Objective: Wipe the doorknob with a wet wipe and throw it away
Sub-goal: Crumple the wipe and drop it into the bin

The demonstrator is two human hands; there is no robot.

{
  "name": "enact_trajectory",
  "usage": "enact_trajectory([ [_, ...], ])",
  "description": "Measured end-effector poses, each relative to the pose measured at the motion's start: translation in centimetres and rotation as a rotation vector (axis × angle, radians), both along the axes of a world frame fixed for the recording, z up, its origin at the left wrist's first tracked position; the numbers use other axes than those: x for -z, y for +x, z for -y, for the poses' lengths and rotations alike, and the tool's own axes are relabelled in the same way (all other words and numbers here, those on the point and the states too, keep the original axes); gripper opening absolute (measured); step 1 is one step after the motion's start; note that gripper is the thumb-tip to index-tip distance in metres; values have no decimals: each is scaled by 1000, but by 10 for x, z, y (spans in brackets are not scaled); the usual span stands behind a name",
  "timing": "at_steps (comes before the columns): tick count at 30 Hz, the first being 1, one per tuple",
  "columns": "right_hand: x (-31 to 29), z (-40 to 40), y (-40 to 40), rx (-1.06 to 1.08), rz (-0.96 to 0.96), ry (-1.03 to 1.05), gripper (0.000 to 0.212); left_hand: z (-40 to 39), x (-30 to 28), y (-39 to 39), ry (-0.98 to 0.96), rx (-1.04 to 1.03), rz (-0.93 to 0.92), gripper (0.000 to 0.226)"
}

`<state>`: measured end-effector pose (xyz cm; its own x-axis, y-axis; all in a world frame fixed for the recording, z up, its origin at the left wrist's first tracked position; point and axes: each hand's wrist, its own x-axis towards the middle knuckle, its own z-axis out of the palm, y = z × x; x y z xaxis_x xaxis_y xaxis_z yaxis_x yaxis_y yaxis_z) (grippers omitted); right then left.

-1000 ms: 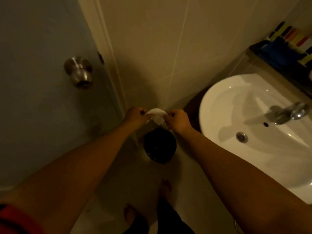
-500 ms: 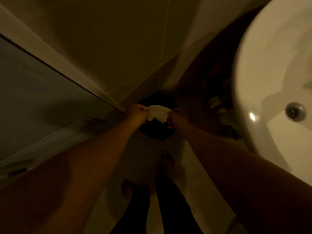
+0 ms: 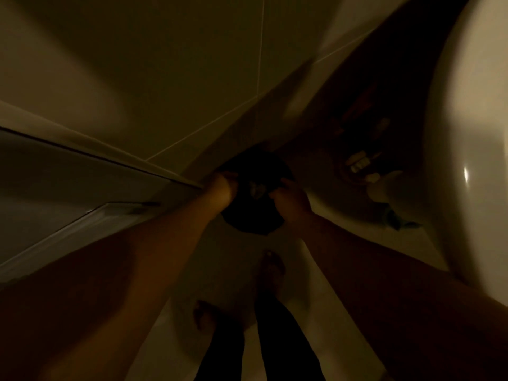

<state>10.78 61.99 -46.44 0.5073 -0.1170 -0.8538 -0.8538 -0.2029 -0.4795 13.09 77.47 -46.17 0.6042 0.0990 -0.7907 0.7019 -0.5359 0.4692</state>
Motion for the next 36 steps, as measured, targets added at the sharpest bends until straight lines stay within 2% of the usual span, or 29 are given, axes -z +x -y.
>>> enact_trajectory([
  [7, -5, -2, 10, -121, 52, -79, 52, -1, -13, 2, 95, 75, 23, 36],
  [10, -17, -6, 14, -167, 86, -114, 50, 0, -24, 7, 147, 112, -30, 39],
  [15, -57, -10, 13, -267, 144, -161, 48, -6, -64, 3, 133, 270, 27, 16],
  [20, -142, -7, 1, -354, 196, -205, 49, -11, -147, -2, 236, 458, 136, 26],
  [24, -222, -8, -20, -432, 315, -277, 47, -16, -222, -15, 308, 604, 271, 36],
  [28, -305, -14, -54, -405, 488, -313, 53, -23, -302, -39, 364, 723, 382, 44],
  [32, -386, -9, -81, -498, 579, -441, 53, -32, -382, -56, 384, 799, 480, 48],
  [36, -461, 24, -105, -453, 646, -602, 53, -15, -456, -59, 456, 908, 617, 47],
])
